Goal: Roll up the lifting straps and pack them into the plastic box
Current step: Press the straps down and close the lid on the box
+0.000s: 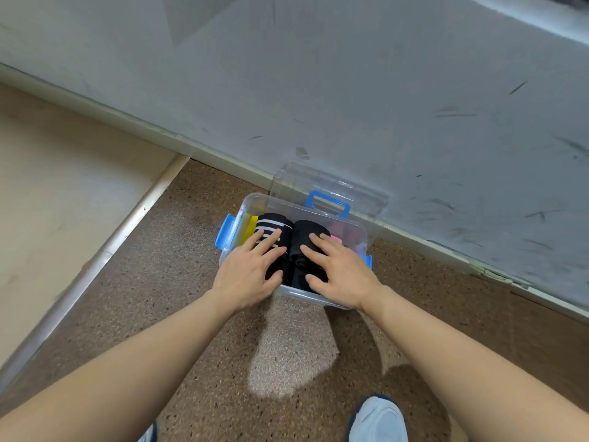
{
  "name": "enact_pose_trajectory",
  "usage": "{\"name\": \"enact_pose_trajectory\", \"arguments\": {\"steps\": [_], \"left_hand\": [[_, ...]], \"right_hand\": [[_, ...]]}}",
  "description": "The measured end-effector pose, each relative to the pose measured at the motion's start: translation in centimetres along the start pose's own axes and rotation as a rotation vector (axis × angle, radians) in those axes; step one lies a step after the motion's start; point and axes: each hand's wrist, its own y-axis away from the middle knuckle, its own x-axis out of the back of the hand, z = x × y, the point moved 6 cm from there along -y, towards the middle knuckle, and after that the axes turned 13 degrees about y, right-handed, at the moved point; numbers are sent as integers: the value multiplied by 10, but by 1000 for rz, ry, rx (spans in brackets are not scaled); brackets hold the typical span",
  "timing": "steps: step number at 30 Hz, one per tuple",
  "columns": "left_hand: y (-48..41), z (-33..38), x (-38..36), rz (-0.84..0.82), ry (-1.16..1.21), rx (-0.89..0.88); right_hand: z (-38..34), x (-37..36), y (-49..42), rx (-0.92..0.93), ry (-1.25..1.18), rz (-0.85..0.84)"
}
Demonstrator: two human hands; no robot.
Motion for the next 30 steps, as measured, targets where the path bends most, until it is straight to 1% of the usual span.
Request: {"name": "enact_pose_trajectory", "arguments": {"steps": [3, 7, 11, 13, 15, 17, 20, 22, 23, 25, 27, 30], "left_hand": [[1, -4, -1, -15, 11, 28], [2, -6, 2, -26, 27, 39], [2, 1, 2, -15, 24, 43], [1, 8, 0, 2, 4, 41], [0, 17, -6, 19, -41, 4], [-5, 24, -14, 11, -91, -58], [-10, 27, -23, 3, -141, -93], [-11, 26, -25, 9, -155, -84], [-12, 26, -25, 14, -156, -82], [-11, 26, -25, 26, -156, -85], [-11, 26, -25, 28, -157, -88], [-11, 26, -26, 26, -155, -90]], "right_hand": [[-9, -5, -6, 18, 64, -64], [-15, -8, -14, 6, 32, -94], [-3, 8, -13, -47, -184, -112], [5, 17, -5, -73, -300, -88], [17, 27, 3, -143, -407, -20], [38, 38, 9, -263, -487, 115], [90, 44, 19, -555, -567, 316], [129, 37, 29, -761, -628, 408], [144, 31, 33, -835, -663, 407], [164, 18, 33, -902, -772, 339], [170, 9, 26, -895, -895, 293], [165, 2, 11, -865, -1130, 280]]}}
